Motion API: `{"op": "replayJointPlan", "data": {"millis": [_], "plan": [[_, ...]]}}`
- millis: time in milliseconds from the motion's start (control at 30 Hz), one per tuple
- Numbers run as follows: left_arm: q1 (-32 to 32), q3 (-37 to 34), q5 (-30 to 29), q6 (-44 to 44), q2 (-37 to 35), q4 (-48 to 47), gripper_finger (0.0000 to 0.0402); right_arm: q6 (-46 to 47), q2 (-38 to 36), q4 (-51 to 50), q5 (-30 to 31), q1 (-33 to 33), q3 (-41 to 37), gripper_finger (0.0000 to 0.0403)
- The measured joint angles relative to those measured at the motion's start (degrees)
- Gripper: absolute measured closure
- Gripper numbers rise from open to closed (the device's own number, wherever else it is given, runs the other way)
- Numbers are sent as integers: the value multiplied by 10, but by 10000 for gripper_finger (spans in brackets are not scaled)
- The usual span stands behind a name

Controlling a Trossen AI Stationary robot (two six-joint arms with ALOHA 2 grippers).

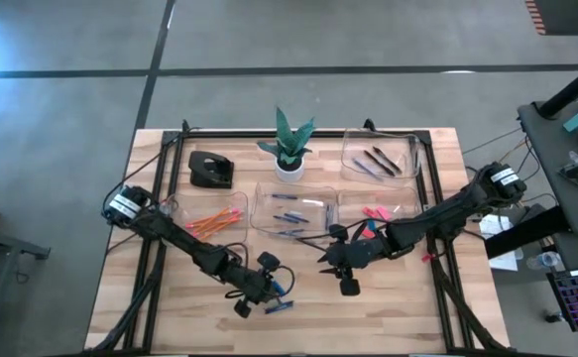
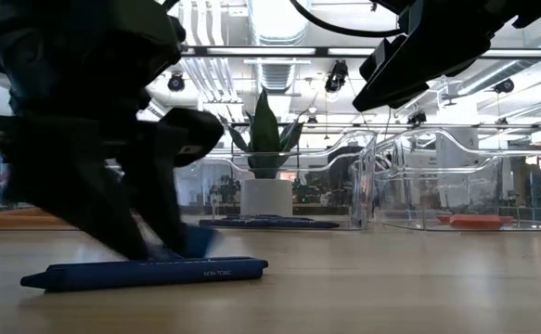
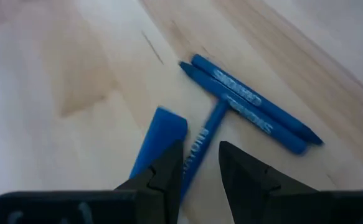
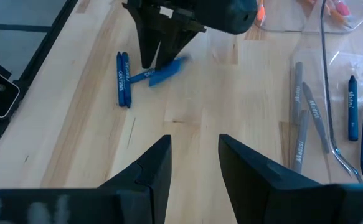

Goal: Sort crayons/erasers/pens/pencils in bins
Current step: Put the blue crayon into the middle transparent bin

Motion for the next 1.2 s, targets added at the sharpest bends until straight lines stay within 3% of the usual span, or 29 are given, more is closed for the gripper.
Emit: {"op": "replayJointPlan", "data": {"millis": [200,400,567,867,1200], "plan": [[1,0,8,-3,3,-11,311,-1,0,-2,0,0,0,280],[5,1,16,-77,10,-13,311,-1,0,-2,0,0,0,280],[3,1,17,-90,10,-12,314,-1,0,-2,0,0,0,280],[3,1,16,-91,10,-12,388,-1,0,-2,0,0,-1,280],[3,23,5,-101,1,-24,390,-1,0,-5,0,0,-1,280]]}}
